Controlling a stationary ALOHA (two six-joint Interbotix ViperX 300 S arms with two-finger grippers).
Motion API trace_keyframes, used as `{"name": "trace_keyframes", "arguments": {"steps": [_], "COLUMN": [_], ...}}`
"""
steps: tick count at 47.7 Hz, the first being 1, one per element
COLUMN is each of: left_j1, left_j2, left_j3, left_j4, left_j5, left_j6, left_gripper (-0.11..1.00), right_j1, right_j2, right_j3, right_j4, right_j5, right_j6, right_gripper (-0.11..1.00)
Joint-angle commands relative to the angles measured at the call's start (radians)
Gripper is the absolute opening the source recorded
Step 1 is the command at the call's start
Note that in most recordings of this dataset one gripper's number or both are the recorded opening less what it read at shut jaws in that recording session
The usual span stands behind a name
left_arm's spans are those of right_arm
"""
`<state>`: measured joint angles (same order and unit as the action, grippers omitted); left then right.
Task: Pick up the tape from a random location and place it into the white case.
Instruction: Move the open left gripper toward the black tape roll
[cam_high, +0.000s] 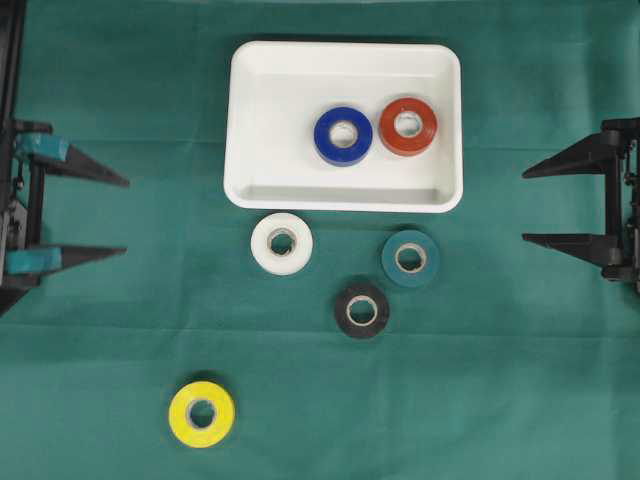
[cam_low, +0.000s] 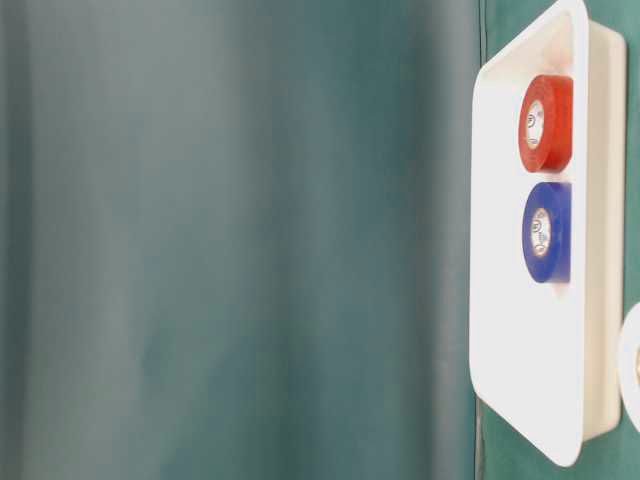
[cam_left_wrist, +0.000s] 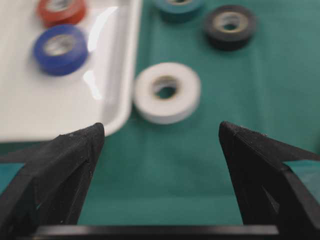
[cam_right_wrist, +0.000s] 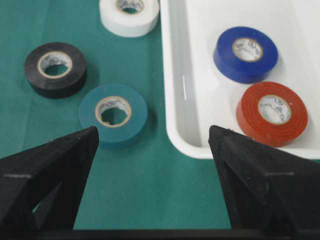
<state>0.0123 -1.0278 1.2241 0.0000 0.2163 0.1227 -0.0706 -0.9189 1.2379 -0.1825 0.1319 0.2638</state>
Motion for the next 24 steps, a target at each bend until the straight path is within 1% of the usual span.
{"name": "trace_keyframes", "arguments": {"steps": [1, 6, 10, 16, 24], "left_j1": [-0.046, -0.072, -0.075, -0.075, -0.077], "left_j2": [0.006, 0.006, 0.006, 0.008, 0.023], "left_j3": [-0.020, -0.020, -0.020, -0.020, -0.023], "left_j4": [-0.003, -0.003, -0.003, -0.003, -0.003], "left_j5": [-0.005, -0.003, 0.006, 0.014, -0.026], "left_j6": [-0.009, -0.038, -0.052, -0.055, -0.057], "left_gripper": [0.93, 0.93, 0.93, 0.93, 0.93], "right_j1": [0.003, 0.003, 0.003, 0.003, 0.003], "right_j2": [0.003, 0.003, 0.003, 0.003, 0.003], "right_j3": [-0.018, -0.018, -0.020, -0.020, -0.020], "right_j4": [0.000, 0.002, 0.002, 0.002, 0.002], "right_j5": [-0.003, -0.002, -0.002, -0.002, -0.002], "right_j6": [0.002, 0.002, 0.002, 0.002, 0.002], "right_gripper": [0.85, 0.85, 0.85, 0.85, 0.85]}}
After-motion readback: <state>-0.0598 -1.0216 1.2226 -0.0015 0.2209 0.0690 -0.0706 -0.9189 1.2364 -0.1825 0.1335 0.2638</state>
